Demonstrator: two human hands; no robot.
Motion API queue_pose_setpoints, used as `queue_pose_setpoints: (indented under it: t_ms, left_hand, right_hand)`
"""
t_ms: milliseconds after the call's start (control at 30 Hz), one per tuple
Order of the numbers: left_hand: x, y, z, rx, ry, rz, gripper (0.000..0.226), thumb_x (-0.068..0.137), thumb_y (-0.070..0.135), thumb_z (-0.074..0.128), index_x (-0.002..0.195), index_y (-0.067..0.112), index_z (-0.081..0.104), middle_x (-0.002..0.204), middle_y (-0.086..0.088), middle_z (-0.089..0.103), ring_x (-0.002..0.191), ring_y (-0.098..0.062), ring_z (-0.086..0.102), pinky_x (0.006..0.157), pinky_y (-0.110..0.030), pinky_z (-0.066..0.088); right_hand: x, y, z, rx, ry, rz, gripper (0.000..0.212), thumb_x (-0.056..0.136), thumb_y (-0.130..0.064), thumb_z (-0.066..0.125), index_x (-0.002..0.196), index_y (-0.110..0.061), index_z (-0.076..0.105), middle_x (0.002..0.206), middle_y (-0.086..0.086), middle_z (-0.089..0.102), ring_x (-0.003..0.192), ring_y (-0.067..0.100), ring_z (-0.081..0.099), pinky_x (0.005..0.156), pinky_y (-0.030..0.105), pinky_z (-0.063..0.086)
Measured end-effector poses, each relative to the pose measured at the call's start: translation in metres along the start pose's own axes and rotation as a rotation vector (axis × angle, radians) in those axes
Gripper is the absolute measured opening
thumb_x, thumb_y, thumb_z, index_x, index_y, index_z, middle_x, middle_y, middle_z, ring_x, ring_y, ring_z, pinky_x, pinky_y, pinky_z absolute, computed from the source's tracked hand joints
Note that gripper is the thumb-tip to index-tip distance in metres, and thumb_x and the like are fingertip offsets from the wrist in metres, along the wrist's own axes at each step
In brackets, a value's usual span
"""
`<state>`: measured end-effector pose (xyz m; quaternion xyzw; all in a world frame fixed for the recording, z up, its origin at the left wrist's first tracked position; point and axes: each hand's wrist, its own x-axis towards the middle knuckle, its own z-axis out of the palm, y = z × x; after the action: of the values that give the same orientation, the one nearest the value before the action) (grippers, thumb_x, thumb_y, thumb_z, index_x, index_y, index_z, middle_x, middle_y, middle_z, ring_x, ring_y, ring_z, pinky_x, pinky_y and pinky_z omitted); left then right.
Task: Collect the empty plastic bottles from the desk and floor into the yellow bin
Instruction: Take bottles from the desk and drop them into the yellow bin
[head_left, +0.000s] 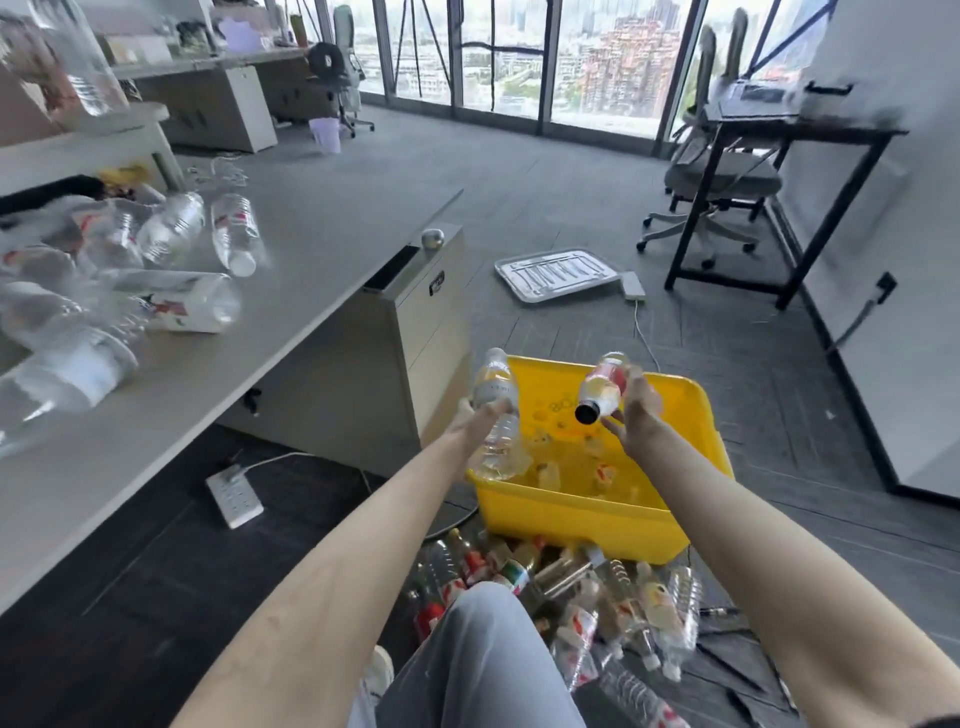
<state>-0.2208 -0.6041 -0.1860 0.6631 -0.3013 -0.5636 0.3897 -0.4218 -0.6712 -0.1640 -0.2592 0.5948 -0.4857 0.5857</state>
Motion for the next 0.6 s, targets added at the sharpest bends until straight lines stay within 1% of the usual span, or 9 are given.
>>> queue_pose_setpoints:
  t_ms: [67, 100, 133, 200, 233, 333, 433, 533, 600]
  left_hand:
    - [-0.008, 0.007, -0.001, -0.006, 0.034, 0.034, 0.087, 0.064, 0.046, 0.076, 0.137, 0.018, 0.038, 0.128, -0.011, 0.056, 0.104, -0.028, 0.061, 0.084, -0.045, 0.055]
    - [-0.006, 0.007, -0.002, -0.006, 0.056, 0.048, 0.076, 0.072, 0.042, 0.073, 0.135, 0.017, 0.039, 0.127, -0.010, 0.055, 0.102, -0.027, 0.061, 0.079, -0.041, 0.055]
    - [-0.003, 0.006, -0.003, 0.012, 0.073, 0.037, 0.075, 0.076, 0.040, 0.071, 0.140, 0.019, 0.037, 0.129, -0.010, 0.054, 0.104, -0.027, 0.059, 0.079, -0.041, 0.054]
    - [0.005, -0.001, -0.001, 0.074, 0.062, 0.001, 0.079, 0.077, 0.041, 0.070, 0.144, 0.024, 0.032, 0.130, -0.010, 0.052, 0.107, -0.029, 0.058, 0.088, -0.045, 0.052]
    - [0.009, -0.003, 0.001, 0.087, 0.052, -0.016, 0.078, 0.078, 0.040, 0.070, 0.144, 0.025, 0.032, 0.128, -0.010, 0.052, 0.104, -0.029, 0.059, 0.089, -0.045, 0.052]
    - [0.022, -0.010, 0.013, 0.080, 0.008, -0.065, 0.080, 0.076, 0.039, 0.071, 0.143, 0.022, 0.032, 0.124, -0.013, 0.055, 0.101, -0.032, 0.062, 0.089, -0.048, 0.053]
    - [0.051, -0.025, 0.027, 0.095, -0.111, -0.168, 0.101, 0.054, 0.043, 0.076, 0.143, 0.024, 0.032, 0.130, -0.017, 0.053, 0.109, -0.039, 0.060, 0.090, -0.057, 0.051]
    - [0.067, -0.021, 0.054, 0.081, -0.226, -0.223, 0.093, 0.057, 0.042, 0.073, 0.139, 0.026, 0.031, 0.134, -0.018, 0.049, 0.115, -0.040, 0.056, 0.088, -0.052, 0.052]
    - [0.067, -0.003, 0.074, 0.046, -0.222, -0.194, 0.104, 0.055, 0.046, 0.075, 0.145, 0.023, 0.027, 0.139, -0.016, 0.048, 0.115, -0.041, 0.057, 0.088, -0.057, 0.052]
  right_hand:
    - [0.011, 0.007, -0.003, -0.058, 0.085, 0.018, 0.036, 0.098, -0.031, 0.048, 0.127, -0.011, 0.055, 0.119, 0.010, 0.060, 0.104, 0.028, 0.058, 0.091, 0.042, 0.049]
    - [0.015, 0.013, -0.005, -0.087, 0.110, 0.038, 0.033, 0.099, -0.027, 0.048, 0.124, -0.008, 0.057, 0.121, 0.012, 0.061, 0.106, 0.029, 0.059, 0.092, 0.043, 0.050]
    - [0.018, 0.019, -0.008, -0.114, 0.116, 0.055, 0.032, 0.100, -0.024, 0.047, 0.123, -0.006, 0.058, 0.122, 0.013, 0.061, 0.109, 0.030, 0.059, 0.091, 0.042, 0.051]
    - [0.023, 0.032, -0.015, -0.167, 0.103, 0.073, 0.031, 0.102, -0.021, 0.046, 0.123, -0.003, 0.058, 0.118, 0.014, 0.061, 0.108, 0.030, 0.058, 0.086, 0.040, 0.050]
    - [0.024, 0.036, -0.020, -0.188, 0.100, 0.073, 0.030, 0.102, -0.021, 0.045, 0.122, -0.002, 0.059, 0.117, 0.014, 0.062, 0.105, 0.028, 0.058, 0.085, 0.039, 0.050]
    - [0.024, 0.045, -0.037, -0.257, 0.091, 0.054, 0.027, 0.102, -0.020, 0.044, 0.116, -0.004, 0.061, 0.114, 0.013, 0.064, 0.099, 0.025, 0.059, 0.087, 0.041, 0.051]
    - [0.019, 0.044, -0.056, -0.334, 0.072, 0.031, 0.023, 0.101, -0.021, 0.046, 0.108, -0.007, 0.063, 0.113, 0.015, 0.066, 0.100, 0.028, 0.060, 0.086, 0.042, 0.051]
    - [0.017, 0.033, -0.072, -0.441, 0.052, -0.013, 0.020, 0.101, -0.023, 0.047, 0.104, -0.011, 0.063, 0.113, 0.016, 0.066, 0.105, 0.031, 0.061, 0.087, 0.042, 0.052]
    - [0.016, 0.022, -0.078, -0.460, 0.043, -0.042, 0.020, 0.102, -0.026, 0.046, 0.105, -0.013, 0.061, 0.114, 0.013, 0.066, 0.104, 0.029, 0.061, 0.085, 0.040, 0.052]
